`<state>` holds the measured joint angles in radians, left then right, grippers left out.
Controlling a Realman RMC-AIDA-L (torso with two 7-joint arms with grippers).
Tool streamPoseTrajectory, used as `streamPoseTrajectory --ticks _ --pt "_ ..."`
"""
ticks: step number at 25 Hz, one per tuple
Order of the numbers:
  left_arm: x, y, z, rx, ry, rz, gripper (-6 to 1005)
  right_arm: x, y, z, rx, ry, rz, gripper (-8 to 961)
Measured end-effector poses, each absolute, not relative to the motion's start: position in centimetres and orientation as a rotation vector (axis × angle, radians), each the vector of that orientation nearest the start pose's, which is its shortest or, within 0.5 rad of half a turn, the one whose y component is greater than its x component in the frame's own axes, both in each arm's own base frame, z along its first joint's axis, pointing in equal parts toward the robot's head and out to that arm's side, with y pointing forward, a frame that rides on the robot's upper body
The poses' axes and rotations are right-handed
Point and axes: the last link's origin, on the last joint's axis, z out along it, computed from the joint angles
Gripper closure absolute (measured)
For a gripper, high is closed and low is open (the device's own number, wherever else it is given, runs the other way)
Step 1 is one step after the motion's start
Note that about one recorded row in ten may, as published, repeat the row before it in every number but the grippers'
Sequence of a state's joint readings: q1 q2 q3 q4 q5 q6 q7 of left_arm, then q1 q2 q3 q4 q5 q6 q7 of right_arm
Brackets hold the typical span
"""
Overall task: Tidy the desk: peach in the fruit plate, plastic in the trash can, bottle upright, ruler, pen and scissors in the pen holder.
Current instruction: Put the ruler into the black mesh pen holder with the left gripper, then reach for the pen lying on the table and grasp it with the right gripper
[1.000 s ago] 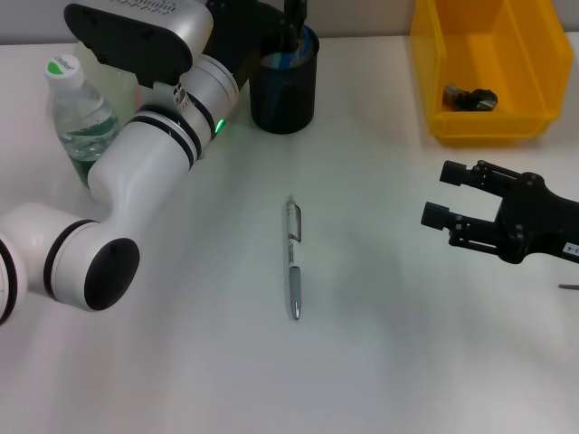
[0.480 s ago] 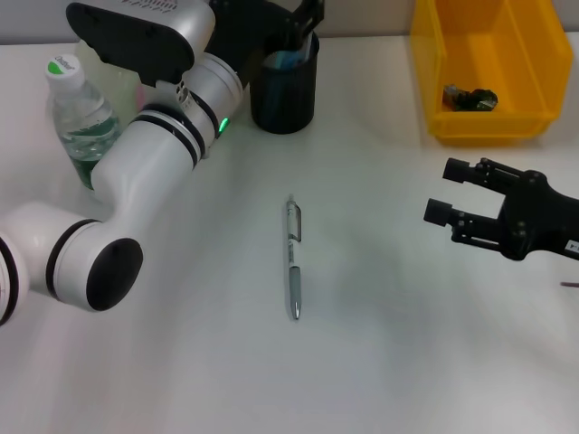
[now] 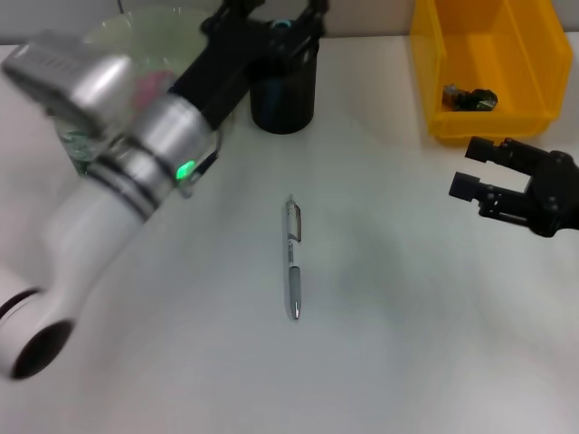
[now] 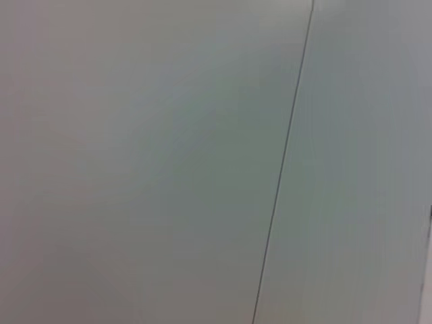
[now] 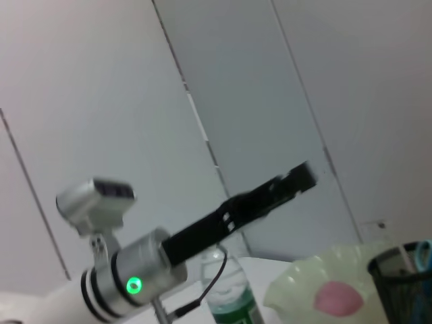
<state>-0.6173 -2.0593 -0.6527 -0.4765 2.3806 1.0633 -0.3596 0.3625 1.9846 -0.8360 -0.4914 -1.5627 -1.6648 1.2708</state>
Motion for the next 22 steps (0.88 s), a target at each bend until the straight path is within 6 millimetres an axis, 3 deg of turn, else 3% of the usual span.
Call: streamPoseTrajectory --ticks 3,4,8,9,22 --pt "-18.9 35.6 -7.0 -1.985 -0.552 -1.211 211 28.8 29.1 3.5 -2.538 0.689 1.089 178" --pt "-20.6 34.3 -6.1 -1.992 -0.564 -1.243 211 28.6 29.3 3.7 -2.551 0.688 1.082 178" --pt "-21.3 33.8 -5.7 -2.002 -0.564 -1.249 211 28.2 29.7 3.8 -2.597 0.685 1.039 178" --pt "-22.5 32.7 -4.6 -2.107 -0.537 -1.261 211 28.2 29.8 3.7 -2.611 0.685 1.021 178" --pt "-24.4 33.0 -2.1 -2.228 -0.563 -1.273 212 28.8 29.2 3.0 -2.693 0.705 0.919 179"
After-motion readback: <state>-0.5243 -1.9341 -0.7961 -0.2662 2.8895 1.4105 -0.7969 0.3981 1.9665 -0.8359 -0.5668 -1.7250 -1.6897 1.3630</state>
